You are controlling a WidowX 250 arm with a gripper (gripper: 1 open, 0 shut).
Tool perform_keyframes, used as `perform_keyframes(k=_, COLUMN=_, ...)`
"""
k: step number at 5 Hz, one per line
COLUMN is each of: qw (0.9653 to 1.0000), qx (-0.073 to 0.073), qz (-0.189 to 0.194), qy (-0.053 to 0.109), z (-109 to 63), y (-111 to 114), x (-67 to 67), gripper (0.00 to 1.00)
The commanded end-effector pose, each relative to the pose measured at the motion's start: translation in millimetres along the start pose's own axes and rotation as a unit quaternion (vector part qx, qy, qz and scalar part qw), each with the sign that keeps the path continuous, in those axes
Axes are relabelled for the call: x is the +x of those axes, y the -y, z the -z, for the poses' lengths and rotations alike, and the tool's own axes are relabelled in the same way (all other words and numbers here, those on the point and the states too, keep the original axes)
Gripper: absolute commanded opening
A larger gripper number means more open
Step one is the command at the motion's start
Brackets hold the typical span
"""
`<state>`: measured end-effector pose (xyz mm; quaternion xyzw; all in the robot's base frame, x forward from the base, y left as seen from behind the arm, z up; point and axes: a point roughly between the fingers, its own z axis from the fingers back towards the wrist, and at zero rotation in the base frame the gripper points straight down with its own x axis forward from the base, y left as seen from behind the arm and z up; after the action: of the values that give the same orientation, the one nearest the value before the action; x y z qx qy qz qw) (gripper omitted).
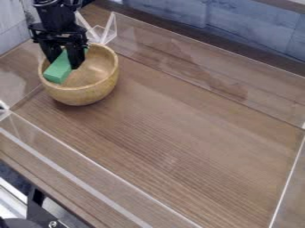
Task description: Move green stick from inside the wooden bowl to the table next to it
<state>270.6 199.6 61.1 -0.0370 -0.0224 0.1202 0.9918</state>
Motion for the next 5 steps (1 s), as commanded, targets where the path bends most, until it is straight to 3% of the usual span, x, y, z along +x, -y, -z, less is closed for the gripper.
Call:
perform_keyframes(k=1, qw=0.9992, qx=0.013, qz=0.019, qy=0.032, z=-20.7, y=-0.7, x=12.3, gripper=0.00)
perform_keyframes(k=4, qw=0.9977, qx=0.009, qz=0.062, qy=0.026, z=-14.4, y=9.3, x=8.5, gripper=0.00)
perform_keyframes(k=5, qw=0.9979, qx=0.008, qz=0.060, qy=0.026, z=-19.7, y=12.8, x=7.7, gripper=0.00)
